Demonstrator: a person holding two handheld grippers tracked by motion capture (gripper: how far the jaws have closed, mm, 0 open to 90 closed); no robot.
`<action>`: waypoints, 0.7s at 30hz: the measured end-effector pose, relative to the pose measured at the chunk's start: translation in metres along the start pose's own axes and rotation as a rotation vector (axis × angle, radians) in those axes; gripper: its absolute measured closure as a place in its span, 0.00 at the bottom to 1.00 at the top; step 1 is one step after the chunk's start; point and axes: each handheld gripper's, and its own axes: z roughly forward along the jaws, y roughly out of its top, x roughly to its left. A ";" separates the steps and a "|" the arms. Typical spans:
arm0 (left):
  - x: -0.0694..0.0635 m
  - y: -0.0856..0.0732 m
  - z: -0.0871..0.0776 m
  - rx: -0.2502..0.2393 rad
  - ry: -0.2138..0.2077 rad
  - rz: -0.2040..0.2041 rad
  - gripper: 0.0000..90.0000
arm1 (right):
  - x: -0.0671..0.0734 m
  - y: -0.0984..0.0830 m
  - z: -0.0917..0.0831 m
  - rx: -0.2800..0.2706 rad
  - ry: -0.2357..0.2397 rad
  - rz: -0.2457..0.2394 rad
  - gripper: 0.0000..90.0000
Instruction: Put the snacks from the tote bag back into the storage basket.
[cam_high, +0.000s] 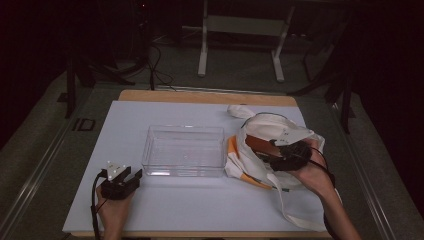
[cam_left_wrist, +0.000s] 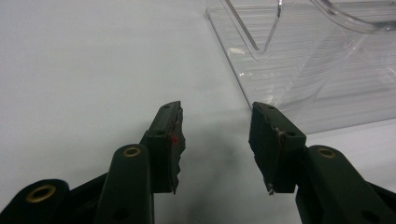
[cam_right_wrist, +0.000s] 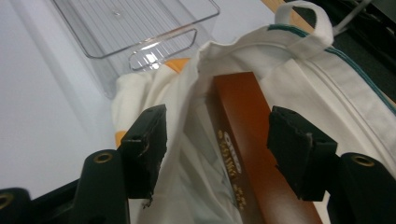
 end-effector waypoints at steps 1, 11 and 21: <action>0.000 0.000 0.000 0.000 0.000 0.000 0.61 | -0.001 0.000 -0.001 0.004 -0.002 0.005 0.42; 0.000 0.000 0.000 0.002 0.003 0.002 0.61 | -0.015 -0.004 -0.003 0.031 -0.025 0.013 0.42; 0.000 0.000 0.000 0.002 0.002 0.003 0.61 | -0.027 -0.006 0.002 0.070 -0.034 0.026 0.42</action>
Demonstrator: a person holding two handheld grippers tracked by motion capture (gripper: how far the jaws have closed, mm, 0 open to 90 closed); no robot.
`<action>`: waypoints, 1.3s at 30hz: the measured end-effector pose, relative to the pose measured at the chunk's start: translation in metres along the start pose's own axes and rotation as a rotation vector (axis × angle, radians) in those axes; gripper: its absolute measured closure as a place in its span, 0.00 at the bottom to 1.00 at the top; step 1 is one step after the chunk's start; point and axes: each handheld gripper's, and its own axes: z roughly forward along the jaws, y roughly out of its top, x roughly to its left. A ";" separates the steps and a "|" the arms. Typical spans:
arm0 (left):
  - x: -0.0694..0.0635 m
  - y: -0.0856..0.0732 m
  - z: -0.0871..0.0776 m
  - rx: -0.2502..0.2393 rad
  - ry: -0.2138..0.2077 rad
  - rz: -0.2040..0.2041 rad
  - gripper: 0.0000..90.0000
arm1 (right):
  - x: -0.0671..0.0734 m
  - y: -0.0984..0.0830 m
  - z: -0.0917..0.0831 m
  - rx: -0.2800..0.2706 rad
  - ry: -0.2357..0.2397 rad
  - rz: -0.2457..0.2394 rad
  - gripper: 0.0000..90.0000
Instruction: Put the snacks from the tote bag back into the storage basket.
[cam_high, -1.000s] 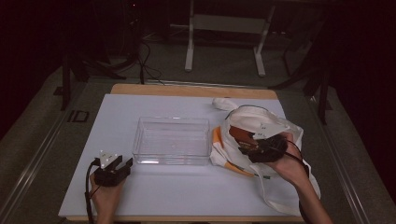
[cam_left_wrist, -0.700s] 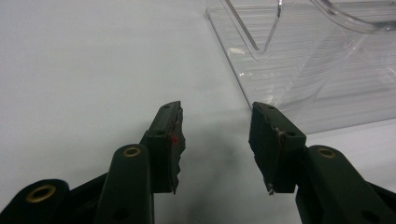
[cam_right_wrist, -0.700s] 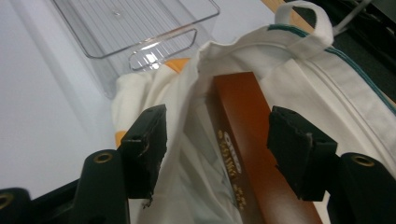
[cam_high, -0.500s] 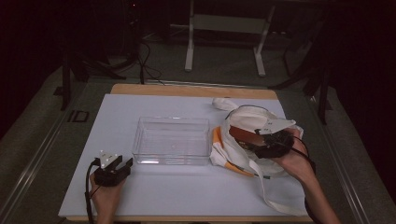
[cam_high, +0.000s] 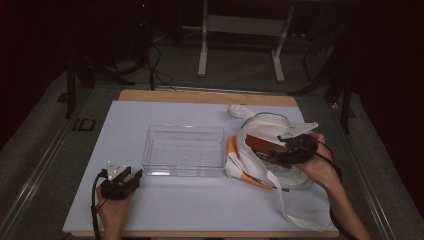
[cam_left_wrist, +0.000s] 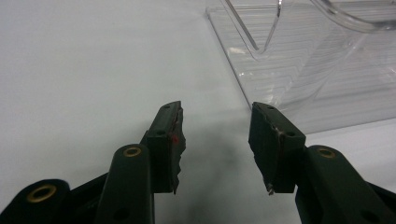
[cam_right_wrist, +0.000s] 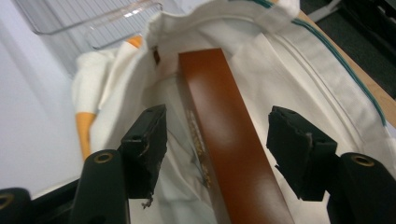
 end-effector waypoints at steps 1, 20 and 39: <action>0.000 0.000 0.000 0.000 0.000 0.000 0.61 | -0.002 -0.001 0.000 0.005 -0.001 -0.001 0.42; -0.001 0.000 0.000 0.003 -0.001 0.009 0.61 | -0.026 -0.017 0.012 0.094 -0.021 0.050 0.41; 0.000 0.000 0.000 0.007 0.000 0.006 0.61 | -0.041 -0.030 0.024 0.232 -0.007 0.062 0.36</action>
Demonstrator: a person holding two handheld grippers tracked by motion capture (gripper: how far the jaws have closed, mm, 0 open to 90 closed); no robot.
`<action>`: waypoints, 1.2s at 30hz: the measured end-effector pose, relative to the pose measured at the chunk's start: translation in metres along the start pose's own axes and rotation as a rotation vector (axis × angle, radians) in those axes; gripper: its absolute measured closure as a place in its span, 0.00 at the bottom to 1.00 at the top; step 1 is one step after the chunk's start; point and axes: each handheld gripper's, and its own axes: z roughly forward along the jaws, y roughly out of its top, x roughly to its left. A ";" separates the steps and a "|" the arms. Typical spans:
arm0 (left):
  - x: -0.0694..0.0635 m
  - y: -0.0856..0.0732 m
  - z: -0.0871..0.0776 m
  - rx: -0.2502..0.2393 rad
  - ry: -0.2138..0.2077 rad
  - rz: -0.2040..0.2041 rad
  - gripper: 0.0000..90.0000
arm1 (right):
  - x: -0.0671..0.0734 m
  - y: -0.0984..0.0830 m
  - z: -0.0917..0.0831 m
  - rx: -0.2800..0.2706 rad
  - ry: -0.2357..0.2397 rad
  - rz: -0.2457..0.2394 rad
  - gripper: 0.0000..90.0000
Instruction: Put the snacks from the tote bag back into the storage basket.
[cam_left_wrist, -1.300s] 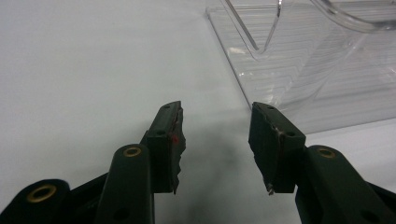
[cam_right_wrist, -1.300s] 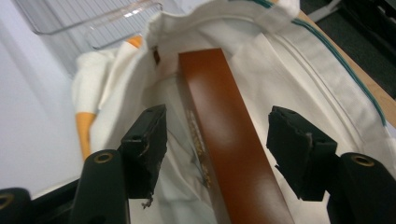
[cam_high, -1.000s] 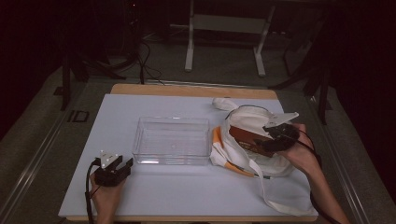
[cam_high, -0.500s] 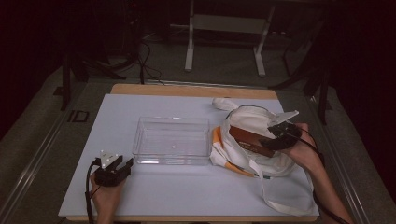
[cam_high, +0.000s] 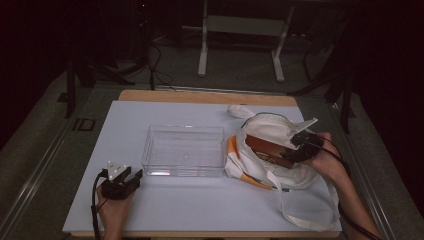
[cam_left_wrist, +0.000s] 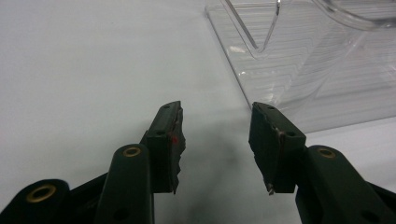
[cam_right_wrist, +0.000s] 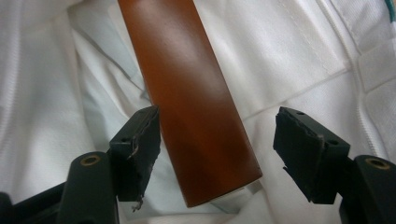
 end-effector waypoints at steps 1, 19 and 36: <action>0.000 0.000 0.000 0.000 0.000 0.000 0.61 | 0.000 0.000 0.000 0.002 0.003 -0.001 0.36; 0.000 0.000 0.000 0.001 0.000 0.002 0.61 | -0.002 0.001 0.014 0.102 0.081 -0.044 0.31; 0.000 0.000 0.000 0.001 -0.001 0.001 0.61 | -0.006 0.006 0.032 0.220 0.103 -0.094 0.36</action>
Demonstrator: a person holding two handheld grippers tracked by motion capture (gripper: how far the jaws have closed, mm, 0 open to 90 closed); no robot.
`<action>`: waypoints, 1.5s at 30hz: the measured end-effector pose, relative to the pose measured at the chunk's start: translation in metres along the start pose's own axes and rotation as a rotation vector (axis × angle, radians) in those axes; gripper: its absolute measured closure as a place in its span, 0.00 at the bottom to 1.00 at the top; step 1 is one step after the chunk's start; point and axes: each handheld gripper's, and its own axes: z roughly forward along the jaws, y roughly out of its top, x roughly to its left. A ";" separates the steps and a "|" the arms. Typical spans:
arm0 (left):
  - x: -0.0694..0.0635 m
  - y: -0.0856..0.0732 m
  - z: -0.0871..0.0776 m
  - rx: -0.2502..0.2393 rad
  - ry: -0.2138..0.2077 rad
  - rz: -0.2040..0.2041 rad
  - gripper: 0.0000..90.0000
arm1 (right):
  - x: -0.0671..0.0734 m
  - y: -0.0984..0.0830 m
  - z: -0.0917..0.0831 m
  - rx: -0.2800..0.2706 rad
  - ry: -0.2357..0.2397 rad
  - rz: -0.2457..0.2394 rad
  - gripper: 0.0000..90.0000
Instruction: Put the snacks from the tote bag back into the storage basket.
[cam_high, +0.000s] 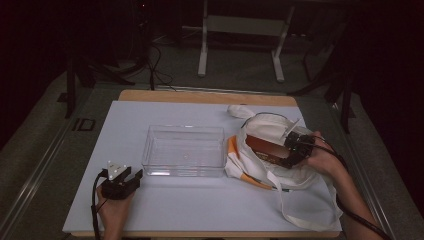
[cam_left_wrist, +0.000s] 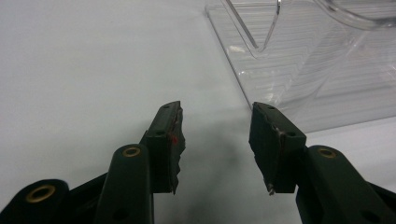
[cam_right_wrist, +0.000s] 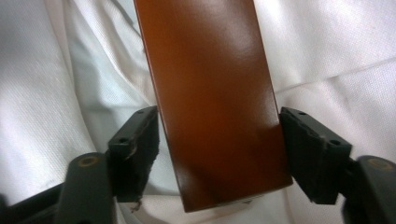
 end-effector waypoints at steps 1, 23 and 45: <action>0.000 0.000 0.000 0.000 0.000 0.000 0.61 | 0.000 0.001 0.000 0.007 0.000 -0.003 0.38; 0.000 0.000 0.000 0.002 0.002 -0.003 0.60 | 0.000 0.010 0.013 0.148 0.085 -0.023 0.43; 0.000 0.000 0.000 0.000 0.001 -0.003 0.60 | 0.001 0.015 0.024 0.193 0.094 -0.059 0.48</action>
